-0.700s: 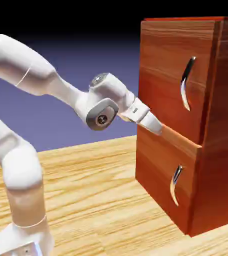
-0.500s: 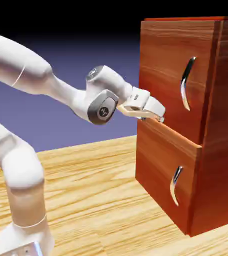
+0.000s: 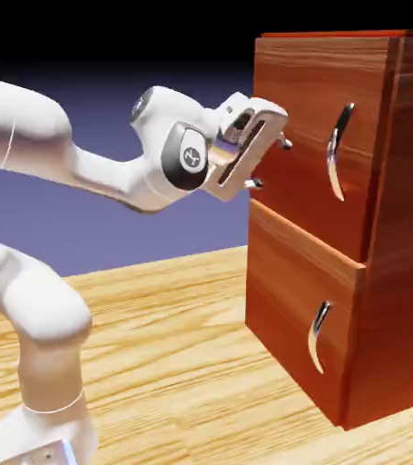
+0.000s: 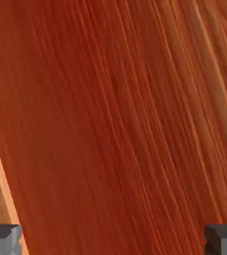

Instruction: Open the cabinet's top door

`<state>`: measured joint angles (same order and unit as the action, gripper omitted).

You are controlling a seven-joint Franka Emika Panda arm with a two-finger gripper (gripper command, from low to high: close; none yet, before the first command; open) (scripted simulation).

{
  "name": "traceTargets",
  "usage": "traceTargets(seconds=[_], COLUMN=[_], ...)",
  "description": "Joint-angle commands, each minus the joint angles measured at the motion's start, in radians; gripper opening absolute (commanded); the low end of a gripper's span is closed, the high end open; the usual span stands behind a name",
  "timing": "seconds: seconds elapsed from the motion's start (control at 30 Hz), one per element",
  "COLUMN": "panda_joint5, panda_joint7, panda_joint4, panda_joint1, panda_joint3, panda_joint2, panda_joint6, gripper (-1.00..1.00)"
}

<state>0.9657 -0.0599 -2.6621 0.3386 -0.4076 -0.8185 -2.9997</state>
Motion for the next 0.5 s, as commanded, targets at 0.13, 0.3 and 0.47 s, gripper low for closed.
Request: traceTargets(seconds=[0.13,0.3,0.47], panda_joint5=[0.218,0.435,0.652], panda_joint7=[0.153,0.307,0.460], panda_joint4=[0.033,0.067,0.100], panda_joint1=[0.074,0.147,0.221], panda_joint3=[-0.092,-0.184,-0.275], panda_joint2=[-0.056,-0.112,-0.168], panda_joint6=[0.008,0.017,0.025], gripper=[0.00,0.00,0.00])
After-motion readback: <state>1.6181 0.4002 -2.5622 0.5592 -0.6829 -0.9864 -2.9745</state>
